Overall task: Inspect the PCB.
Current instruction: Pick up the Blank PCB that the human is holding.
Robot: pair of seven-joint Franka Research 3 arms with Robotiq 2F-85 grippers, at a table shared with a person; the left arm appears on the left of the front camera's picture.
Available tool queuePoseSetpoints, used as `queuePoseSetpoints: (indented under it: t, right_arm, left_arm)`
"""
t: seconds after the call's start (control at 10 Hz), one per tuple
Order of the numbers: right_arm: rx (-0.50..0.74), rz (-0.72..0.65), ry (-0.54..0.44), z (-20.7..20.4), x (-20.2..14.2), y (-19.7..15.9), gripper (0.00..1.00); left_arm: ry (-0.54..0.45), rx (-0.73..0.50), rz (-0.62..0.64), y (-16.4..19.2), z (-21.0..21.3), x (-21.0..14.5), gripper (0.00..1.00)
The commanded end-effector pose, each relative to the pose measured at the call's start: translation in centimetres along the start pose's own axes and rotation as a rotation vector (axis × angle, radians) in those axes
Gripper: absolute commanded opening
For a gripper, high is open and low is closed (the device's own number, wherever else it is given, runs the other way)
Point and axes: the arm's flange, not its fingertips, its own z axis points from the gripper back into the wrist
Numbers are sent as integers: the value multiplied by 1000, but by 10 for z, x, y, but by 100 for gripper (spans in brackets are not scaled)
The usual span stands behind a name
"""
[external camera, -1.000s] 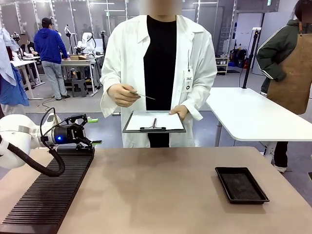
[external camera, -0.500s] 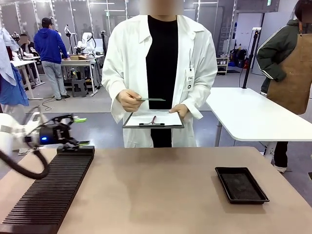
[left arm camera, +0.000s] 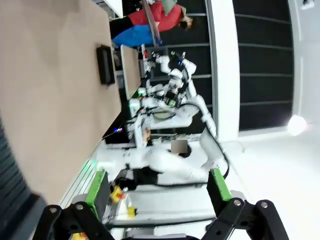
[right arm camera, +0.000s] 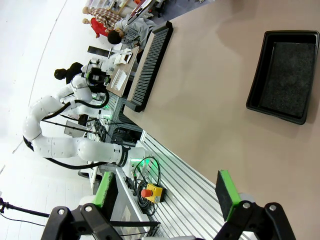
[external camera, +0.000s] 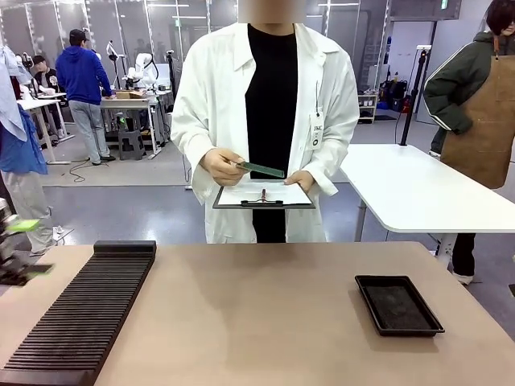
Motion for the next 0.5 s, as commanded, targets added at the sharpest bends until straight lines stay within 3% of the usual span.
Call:
queuePoseSetpoints:
  t: [0.0, 0.2, 0.4]
  right_arm:
    - [10, 13, -5, 1, 0, 1, 100]
    - [10, 13, -5, 1, 0, 1, 100]
    - [10, 13, -5, 1, 0, 1, 100]
  left_arm:
    - [-9, 12, -56, 3, 26, -32, 100]
    - [-45, -22, -46, 14, 42, -45, 100]
    - [-84, -15, -77, 23, 42, -33, 100]
